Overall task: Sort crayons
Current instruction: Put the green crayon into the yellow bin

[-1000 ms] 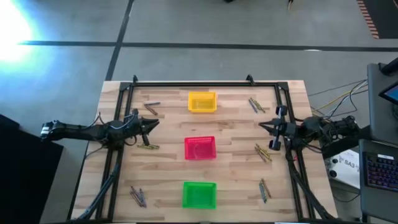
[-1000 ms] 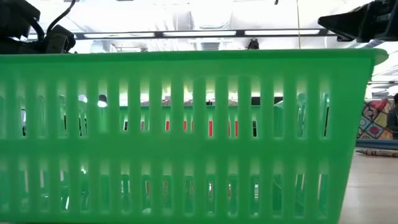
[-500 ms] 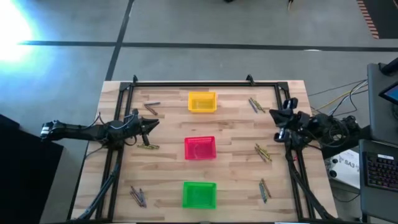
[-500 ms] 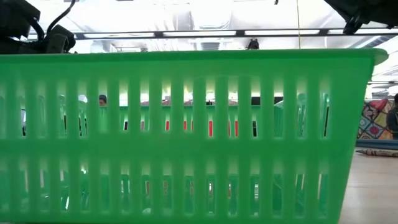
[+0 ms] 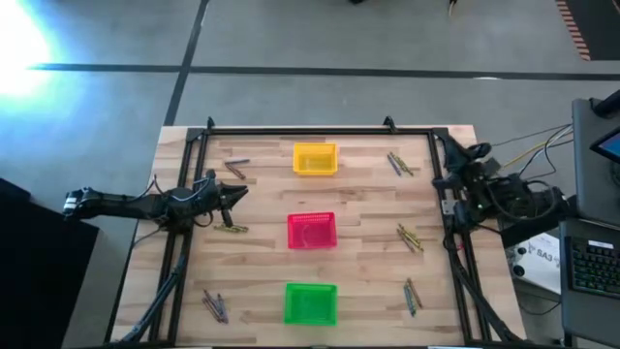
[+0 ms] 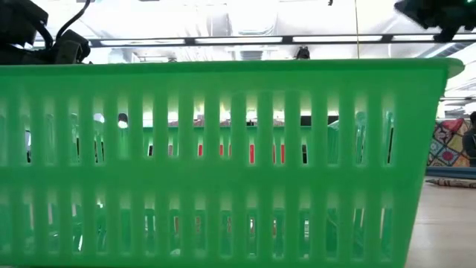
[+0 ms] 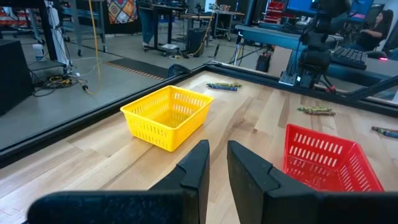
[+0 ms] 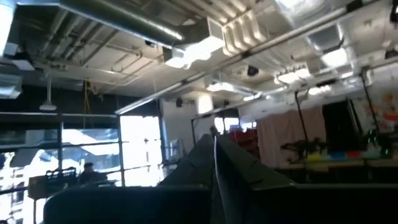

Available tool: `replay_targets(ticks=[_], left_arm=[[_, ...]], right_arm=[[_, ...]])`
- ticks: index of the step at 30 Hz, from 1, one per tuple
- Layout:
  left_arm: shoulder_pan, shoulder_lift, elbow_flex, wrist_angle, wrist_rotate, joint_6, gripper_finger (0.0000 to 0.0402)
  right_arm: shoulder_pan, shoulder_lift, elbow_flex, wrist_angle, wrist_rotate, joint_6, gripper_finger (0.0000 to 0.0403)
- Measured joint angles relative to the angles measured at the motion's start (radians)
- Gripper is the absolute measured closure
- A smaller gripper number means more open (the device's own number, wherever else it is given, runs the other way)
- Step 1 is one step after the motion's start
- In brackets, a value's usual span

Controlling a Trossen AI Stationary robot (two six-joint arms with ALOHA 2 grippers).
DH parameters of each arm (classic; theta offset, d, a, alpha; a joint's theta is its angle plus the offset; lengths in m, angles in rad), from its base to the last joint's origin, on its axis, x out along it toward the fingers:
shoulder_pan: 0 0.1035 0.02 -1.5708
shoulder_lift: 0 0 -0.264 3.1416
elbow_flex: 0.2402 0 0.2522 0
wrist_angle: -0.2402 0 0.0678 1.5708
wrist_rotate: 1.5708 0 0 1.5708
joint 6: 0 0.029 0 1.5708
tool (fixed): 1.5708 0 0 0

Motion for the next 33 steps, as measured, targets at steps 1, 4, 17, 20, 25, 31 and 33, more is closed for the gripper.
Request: replay_targets(ticks=[1, 4, 17, 20, 25, 31, 33], left_arm=[[0.000, 0.000, 0.000, 0.000, 0.000, 0.000, 0.0361], [0.000, 0.000, 0.000, 0.005, 0.000, 0.000, 0.0361], [0.003, 0.000, 0.000, 0.017, -0.193, 0.121, 0.0361], [0.003, 0.000, 0.000, 0.017, -0.193, 0.123, 0.0361], [0.003, 0.001, 0.000, 0.015, -0.207, 0.296, 0.0361], [0.003, -0.002, 0.000, 0.079, -0.229, 0.464, 0.0361], [0.003, -0.002, 0.000, 0.075, -0.229, 0.446, 0.0361]], right_arm=[[-0.007, 0.011, 0.000, -0.072, 0.007, 0.084, 0.0394], [-0.009, 0.046, -0.001, -0.379, -0.039, 0.405, 0.0394], [-0.018, 0.342, -0.003, -0.552, -0.375, 0.701, 0.0394], [-0.043, 0.397, 0.078, -0.722, -0.237, 0.732, 0.0394], [-0.115, 0.513, 0.264, -1.183, -0.099, 0.845, 0.0385], [-0.242, 0.648, 0.360, -1.338, -0.125, 0.879, 0.0319], [-0.297, 0.691, 0.370, -1.338, -0.151, 0.884, 0.0291]])
